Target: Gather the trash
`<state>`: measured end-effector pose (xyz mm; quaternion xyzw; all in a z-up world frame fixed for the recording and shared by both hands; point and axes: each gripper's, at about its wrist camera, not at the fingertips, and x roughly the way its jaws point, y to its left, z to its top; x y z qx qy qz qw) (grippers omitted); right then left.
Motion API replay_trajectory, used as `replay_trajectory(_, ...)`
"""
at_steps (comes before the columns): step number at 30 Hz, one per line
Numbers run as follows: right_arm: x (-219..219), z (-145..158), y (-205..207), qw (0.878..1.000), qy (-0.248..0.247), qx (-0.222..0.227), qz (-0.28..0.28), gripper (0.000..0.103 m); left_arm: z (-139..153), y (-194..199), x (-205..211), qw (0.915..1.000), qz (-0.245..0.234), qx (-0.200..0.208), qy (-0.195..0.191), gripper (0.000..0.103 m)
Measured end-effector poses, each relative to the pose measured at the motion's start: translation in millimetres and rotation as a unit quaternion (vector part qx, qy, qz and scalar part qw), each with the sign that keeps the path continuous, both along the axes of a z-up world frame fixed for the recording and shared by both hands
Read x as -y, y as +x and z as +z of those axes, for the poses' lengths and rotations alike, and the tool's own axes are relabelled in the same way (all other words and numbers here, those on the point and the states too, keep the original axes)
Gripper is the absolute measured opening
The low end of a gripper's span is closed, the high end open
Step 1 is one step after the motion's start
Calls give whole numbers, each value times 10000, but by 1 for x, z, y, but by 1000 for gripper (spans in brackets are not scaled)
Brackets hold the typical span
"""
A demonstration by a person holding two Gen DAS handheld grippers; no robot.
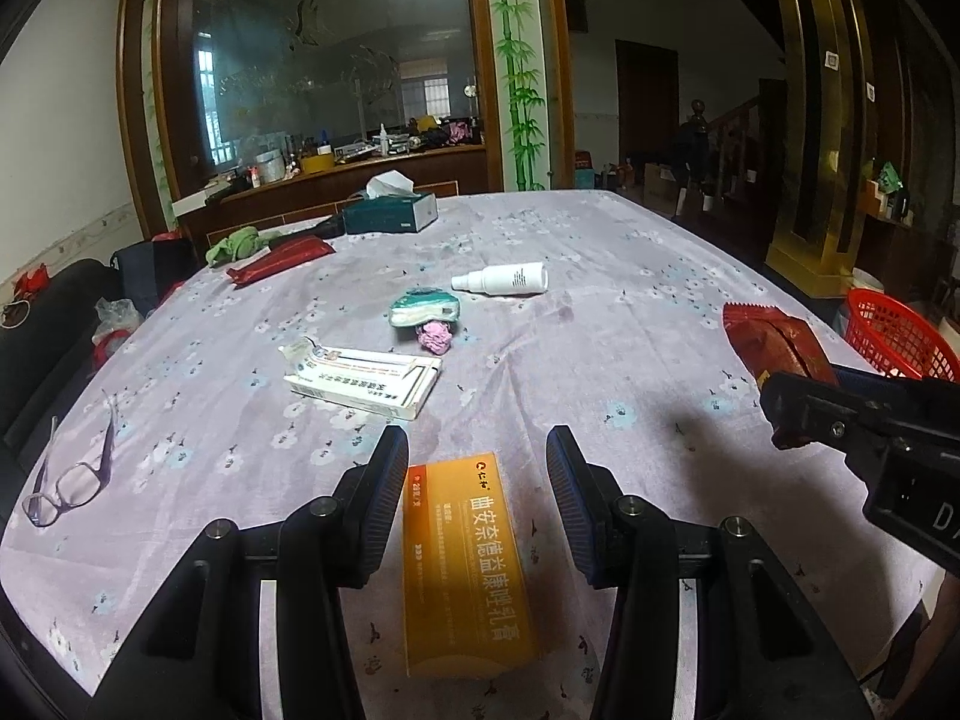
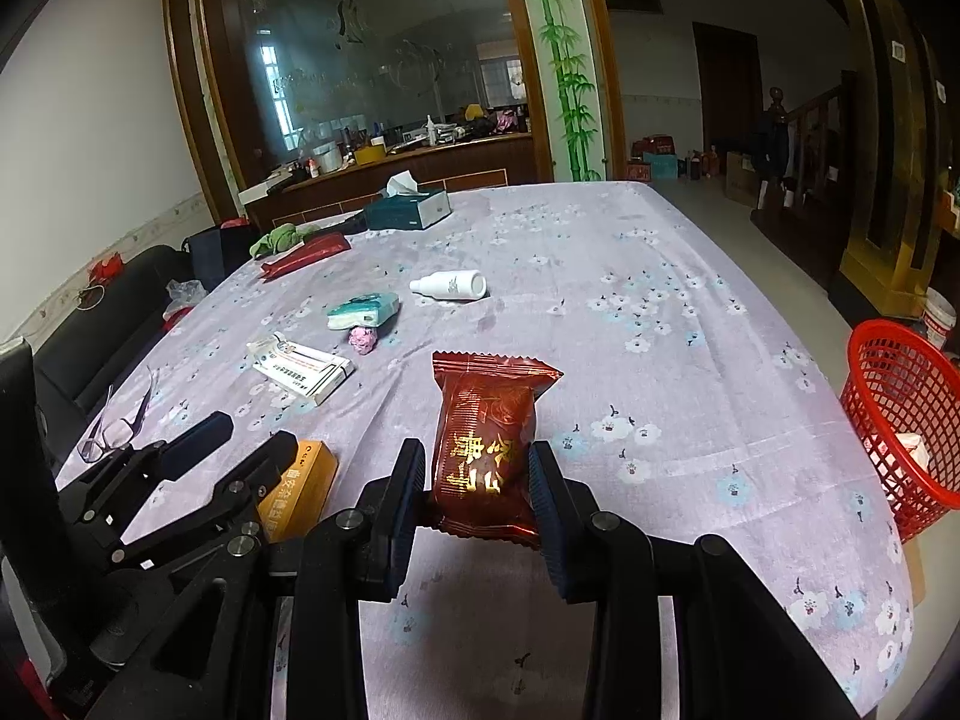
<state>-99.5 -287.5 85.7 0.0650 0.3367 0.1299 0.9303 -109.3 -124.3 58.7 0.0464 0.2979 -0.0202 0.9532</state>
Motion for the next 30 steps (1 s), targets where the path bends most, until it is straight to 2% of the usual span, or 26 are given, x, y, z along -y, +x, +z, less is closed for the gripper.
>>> replay_trajectory(6,2,-2,5,10000,45,-71,2,38,-6,12,-11,9978,-122,-505,-412,47)
replay_trajectory(9,7,-3,7,9998,131,-116,-21,38,-7,15,-29,9907,-268,-896,-985,47)
replay_trajectory(10,8,-3,7,9998,140,-114,-22,38,-7,16,-39,9877,-259,-1008,-1169,52)
replay_trajectory(13,9,-4,10,9997,197,-122,-11,38,-11,19,-47,9814,-328,-1319,-1354,58)
replay_trajectory(15,9,-4,12,9996,240,-140,33,38,-13,20,-46,9791,-378,-1456,-1372,59)
replay_trajectory(21,11,-6,15,9994,284,-140,151,38,-30,24,-38,9799,-190,-1712,-1006,59)
replay_trajectory(24,13,-6,16,9992,322,-157,169,38,-39,30,-37,9779,-134,-1834,-993,57)
replay_trajectory(27,13,-7,17,9991,333,-155,190,38,-41,32,-36,9808,-87,-1747,-867,48)
replay_trajectory(30,12,-8,18,9990,337,-170,225,38,-41,35,-37,9821,-22,-1670,-871,48)
